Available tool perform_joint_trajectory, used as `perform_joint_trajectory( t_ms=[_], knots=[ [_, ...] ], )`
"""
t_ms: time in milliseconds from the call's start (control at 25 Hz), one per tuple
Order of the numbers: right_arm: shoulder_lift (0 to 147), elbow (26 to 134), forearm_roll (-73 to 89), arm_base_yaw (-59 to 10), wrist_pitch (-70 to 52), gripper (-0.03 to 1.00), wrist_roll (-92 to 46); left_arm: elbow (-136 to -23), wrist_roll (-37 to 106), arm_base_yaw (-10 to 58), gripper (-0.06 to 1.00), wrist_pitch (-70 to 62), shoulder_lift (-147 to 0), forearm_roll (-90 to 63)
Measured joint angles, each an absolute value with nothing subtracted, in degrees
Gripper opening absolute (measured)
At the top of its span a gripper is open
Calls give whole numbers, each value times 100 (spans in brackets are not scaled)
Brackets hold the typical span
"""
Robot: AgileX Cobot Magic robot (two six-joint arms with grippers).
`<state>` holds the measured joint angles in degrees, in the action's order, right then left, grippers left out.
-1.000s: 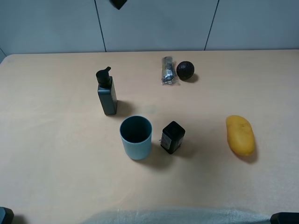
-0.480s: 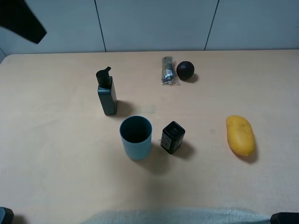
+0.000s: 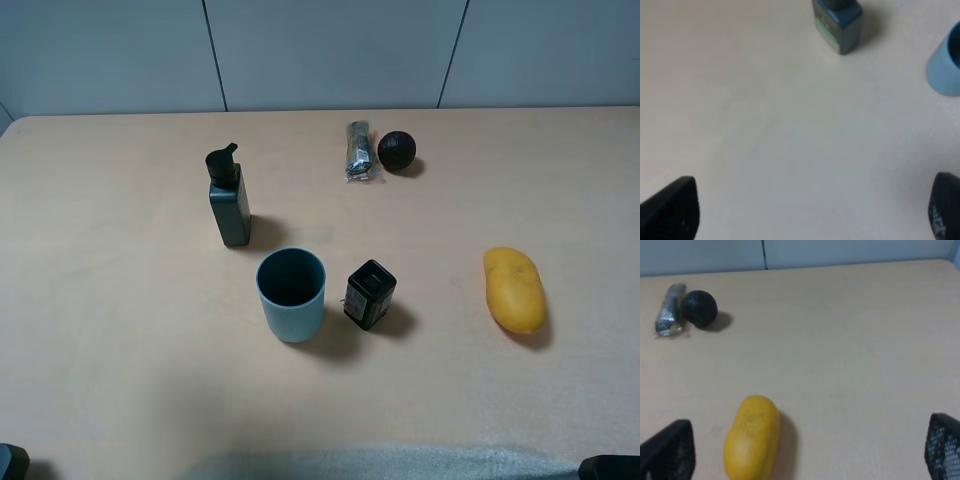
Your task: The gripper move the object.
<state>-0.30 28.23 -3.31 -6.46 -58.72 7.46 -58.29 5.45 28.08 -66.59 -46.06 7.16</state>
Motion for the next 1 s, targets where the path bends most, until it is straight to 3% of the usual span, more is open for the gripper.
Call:
perform_joint_trajectory(
  t_ms=[360, 1000],
  knots=[
    [-30, 2823, -331, -646, -5872, 69, 746, -5047, 76, 2633, 92, -6656, -3443, 1037],
    [-30, 2823, -331, -646, -5872, 69, 746, -3218, 57, 372, 92, -6223, -1160, 601]
  ],
)
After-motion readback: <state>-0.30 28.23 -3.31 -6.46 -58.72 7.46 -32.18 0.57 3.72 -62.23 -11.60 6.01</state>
